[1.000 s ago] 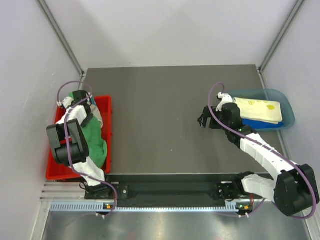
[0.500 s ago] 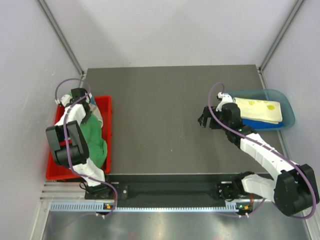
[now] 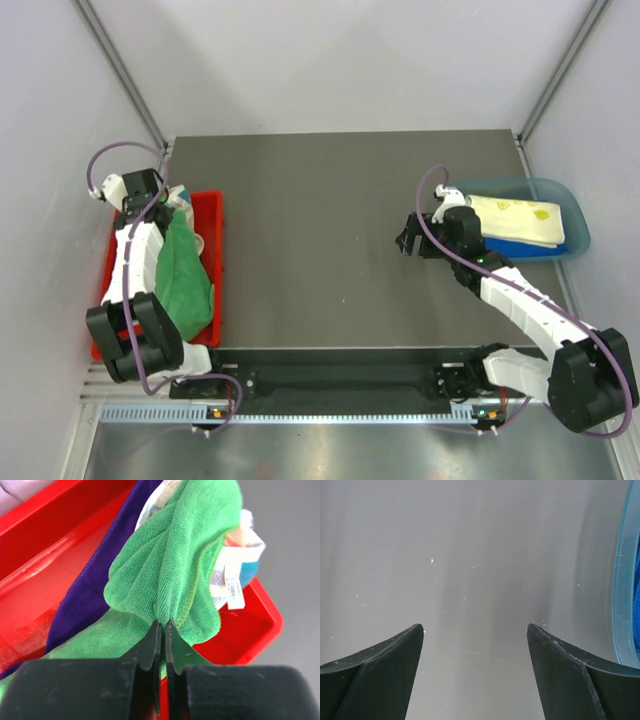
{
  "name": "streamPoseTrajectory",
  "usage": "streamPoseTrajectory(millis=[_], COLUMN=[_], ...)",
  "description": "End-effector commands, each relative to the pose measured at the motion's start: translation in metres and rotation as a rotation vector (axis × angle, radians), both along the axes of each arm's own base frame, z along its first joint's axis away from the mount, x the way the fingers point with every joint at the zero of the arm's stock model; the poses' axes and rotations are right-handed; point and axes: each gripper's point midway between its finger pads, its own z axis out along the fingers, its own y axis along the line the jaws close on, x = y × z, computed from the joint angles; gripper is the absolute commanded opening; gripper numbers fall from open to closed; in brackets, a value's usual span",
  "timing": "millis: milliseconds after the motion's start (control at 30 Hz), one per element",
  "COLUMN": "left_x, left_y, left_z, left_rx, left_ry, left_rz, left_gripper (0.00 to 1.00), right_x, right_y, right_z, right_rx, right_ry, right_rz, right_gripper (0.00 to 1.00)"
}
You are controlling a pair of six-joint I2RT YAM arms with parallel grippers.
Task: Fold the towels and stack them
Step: Grab crumpled towel
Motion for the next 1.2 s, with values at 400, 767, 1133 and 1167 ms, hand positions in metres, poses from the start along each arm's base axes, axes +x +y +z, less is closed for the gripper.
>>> streamPoseTrajectory(millis=[400, 767, 1133, 1167], left_x=[-0.002, -0.025, -0.044, -0.050], left_y=[-0.010, -0.007, -0.010, -0.009], left_z=[0.005, -0.023, -0.050, -0.051], left_rx=[-0.012, -0.015, -0.021, -0.017], left_ry=[-0.068, 0.016, 0.097, 0.116], left_rz=[-0.058, -0.001, 0.003, 0.016], left_gripper=[0.17, 0.21, 0.38, 0.41], right_x=[0.003, 0.002, 0.001, 0.001], right_y=[0.009, 0.009, 0.010, 0.010], right_z=[0.002, -0.002, -0.002, -0.003], right_rx=[0.029, 0.023, 0.026, 0.025], right_ry=[-0.027, -0.014, -0.012, -0.009], right_rz=[0.019, 0.023, 0.027, 0.030], right_gripper=[0.83, 0.83, 0.84, 0.83])
